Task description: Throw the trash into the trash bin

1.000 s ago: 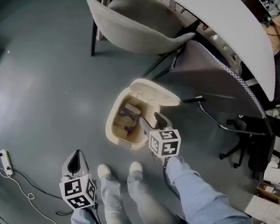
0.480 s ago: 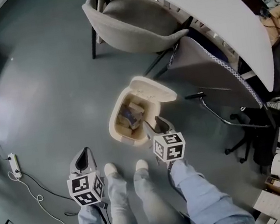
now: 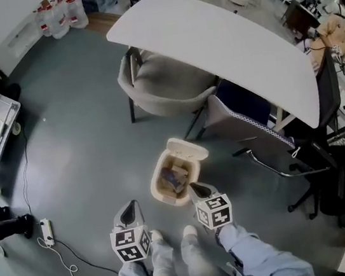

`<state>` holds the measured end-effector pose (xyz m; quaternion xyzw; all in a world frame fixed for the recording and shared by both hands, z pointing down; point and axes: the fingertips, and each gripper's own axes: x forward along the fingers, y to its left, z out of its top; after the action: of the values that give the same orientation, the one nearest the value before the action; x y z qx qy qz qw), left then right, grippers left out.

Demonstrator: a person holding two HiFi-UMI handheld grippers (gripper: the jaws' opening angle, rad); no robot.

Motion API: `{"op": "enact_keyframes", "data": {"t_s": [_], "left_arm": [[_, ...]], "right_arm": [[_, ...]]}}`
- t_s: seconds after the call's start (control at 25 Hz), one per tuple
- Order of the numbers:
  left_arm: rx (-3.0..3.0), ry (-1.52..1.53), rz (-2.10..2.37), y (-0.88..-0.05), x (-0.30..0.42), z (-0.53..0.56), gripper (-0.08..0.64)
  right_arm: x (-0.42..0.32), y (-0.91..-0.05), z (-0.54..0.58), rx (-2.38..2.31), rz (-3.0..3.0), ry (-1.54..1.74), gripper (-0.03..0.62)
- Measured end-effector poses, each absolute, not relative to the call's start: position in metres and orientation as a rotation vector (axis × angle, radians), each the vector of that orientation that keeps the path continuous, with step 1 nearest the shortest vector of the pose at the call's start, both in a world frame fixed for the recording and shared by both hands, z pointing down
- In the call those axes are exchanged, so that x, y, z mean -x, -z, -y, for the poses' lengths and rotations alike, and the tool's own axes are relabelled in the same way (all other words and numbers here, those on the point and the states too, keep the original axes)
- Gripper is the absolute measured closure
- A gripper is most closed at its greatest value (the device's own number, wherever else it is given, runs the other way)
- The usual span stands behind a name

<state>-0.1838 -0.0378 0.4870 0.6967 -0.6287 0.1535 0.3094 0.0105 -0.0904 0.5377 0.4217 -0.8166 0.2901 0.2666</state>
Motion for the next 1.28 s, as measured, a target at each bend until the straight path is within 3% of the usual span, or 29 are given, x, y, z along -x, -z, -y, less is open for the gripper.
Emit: {"op": "enact_keyframes", "data": {"t_s": [0.12, 0.48, 0.76, 1.28], "left_arm": [[-1.855, -0.355, 1.656, -0.440, 0.177, 0.033, 0.551], [-1.923, -0.253, 1.708, -0.324, 0.180, 0.029, 0.551], [-2.048, -0.195, 1.749, -0.258, 0.184, 0.047, 0.551], [-2.116, -0.190, 1.704, -0.240, 0.169, 0.053, 0.551]], "right_arm": [[-0.015, -0.487, 0.081, -1.144, 2.223, -0.774, 0.588], [-0.051, -0.352, 0.057, -1.207, 2.303, -0.659, 0.588], [-0.139, -0.267, 0.064, -1.613, 2.271, -0.607, 0.589], [-0.187, -0.261, 0.036, -1.813, 2.132, -0.690, 0.589]]}}
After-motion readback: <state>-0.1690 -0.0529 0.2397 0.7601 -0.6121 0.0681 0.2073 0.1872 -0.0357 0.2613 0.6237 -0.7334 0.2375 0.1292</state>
